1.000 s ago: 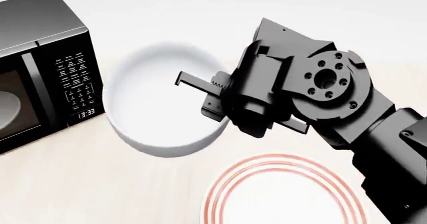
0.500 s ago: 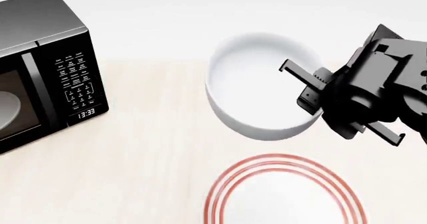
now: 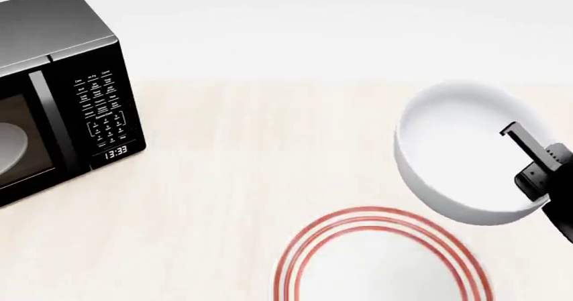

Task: Put the white bowl to the right of the plate.

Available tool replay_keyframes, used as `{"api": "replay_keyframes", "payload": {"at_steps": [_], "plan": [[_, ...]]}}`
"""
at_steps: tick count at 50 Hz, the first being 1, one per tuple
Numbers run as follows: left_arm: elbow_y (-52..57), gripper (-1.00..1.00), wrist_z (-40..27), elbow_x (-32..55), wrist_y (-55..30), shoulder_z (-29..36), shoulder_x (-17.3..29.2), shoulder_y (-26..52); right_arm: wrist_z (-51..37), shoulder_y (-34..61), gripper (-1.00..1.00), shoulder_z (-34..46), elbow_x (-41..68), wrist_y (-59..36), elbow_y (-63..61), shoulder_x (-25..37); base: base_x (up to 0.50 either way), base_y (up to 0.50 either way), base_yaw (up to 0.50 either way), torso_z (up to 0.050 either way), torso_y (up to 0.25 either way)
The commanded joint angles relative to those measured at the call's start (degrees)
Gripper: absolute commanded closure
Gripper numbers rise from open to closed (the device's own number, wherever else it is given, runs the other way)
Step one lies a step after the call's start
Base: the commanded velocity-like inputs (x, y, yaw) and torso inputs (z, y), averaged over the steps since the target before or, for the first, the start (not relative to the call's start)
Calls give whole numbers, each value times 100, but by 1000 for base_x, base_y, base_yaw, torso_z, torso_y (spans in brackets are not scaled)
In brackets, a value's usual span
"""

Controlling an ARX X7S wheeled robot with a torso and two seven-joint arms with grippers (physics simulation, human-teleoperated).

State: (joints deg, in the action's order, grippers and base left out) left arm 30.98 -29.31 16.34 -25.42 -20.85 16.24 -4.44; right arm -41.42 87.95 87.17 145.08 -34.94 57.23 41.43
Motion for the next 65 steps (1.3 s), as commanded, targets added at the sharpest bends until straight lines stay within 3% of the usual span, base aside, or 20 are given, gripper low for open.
{"api": "replay_keyframes", "payload": {"at_steps": [1, 25, 65], "plan": [[-36, -100, -25, -61, 7, 123, 22, 25, -12, -335, 100, -324, 194, 349, -295, 744, 0, 0, 0, 0, 0], [-52, -100, -97, -112, 11, 233, 51, 33, -345, -585, 100, -604, 521, 823, -886, 1987, 0, 0, 0, 0, 0], [-23, -100, -180, -136, 45, 335, 93, -7, 300, -1248, 100, -367, 127, 827, -399, 2069, 0, 0, 0, 0, 1]]}}
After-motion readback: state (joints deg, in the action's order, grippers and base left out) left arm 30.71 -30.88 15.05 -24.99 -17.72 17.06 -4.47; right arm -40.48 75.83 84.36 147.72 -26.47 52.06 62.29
